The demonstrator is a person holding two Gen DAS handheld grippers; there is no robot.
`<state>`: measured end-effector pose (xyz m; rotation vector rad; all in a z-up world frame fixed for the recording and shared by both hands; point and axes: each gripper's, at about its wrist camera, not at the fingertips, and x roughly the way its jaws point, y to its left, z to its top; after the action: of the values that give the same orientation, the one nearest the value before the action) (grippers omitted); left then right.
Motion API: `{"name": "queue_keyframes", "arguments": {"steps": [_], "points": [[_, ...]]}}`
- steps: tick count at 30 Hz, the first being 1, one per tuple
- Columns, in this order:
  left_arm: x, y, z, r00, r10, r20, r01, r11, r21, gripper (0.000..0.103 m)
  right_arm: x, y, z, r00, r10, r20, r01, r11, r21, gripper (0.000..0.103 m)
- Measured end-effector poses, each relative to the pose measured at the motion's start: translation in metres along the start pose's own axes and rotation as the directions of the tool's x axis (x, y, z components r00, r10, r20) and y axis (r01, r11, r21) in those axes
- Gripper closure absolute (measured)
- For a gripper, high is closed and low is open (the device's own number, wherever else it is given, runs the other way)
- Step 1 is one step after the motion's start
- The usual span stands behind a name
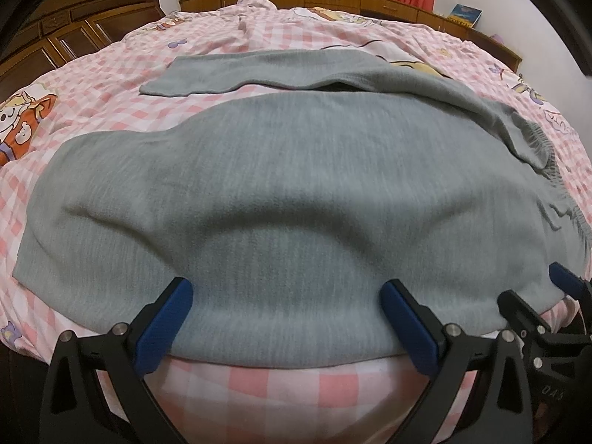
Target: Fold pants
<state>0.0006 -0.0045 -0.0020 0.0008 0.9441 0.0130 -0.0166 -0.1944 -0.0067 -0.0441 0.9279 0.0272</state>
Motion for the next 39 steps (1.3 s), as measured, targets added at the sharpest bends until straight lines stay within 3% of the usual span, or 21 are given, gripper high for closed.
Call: {"name": "queue_keyframes", "arguments": {"steps": [6,39], "points": [[0.0003,0.0003,-0.0003,1.000,0.002,0.002,-0.002,1.000,0.001,0.000,0.0013,-0.0047,0.0039,0.999,0.020,-0.041,-0.019,0.999,0.040,0.000],[-0.0028,-0.0017,-0.0075,0.999,0.002,0.039,-0.003,1.000,0.014,0.000,-0.0010,0.0008,-0.0007,1.000,-0.003,-0.004,0.003,1.000,0.015,0.000]]}}
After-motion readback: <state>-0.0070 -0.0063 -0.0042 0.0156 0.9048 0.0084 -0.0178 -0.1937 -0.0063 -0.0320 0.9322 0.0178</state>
